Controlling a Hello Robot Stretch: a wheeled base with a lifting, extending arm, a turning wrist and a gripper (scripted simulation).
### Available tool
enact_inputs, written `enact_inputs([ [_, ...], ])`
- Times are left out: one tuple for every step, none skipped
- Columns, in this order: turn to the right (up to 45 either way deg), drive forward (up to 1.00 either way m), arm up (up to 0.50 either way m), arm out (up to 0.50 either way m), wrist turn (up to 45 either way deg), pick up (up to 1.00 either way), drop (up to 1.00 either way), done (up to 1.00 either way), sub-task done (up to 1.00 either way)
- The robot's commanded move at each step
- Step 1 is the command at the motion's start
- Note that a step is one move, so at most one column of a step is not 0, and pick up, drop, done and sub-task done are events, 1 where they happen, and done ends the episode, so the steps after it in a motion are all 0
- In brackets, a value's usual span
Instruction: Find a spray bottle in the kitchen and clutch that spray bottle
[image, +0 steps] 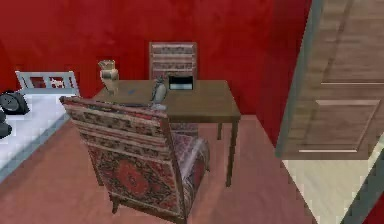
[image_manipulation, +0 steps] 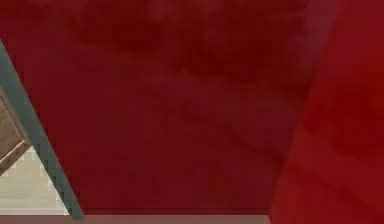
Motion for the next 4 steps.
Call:
enact_inputs([
  [27.0,0.0,0.0,0.0,0.0,0.0,0.0,0.0,0.0],
  [0.0,1.0,0.0,0.0,0.0,0.0,0.0,0.0,0.0],
  [9.0,0.0,0.0,0.0,0.0,0.0,0.0,0.0,0.0],
  [0.0,0.2,0.0,0.0,0.0,0.0,0.0,0.0,0.0],
])
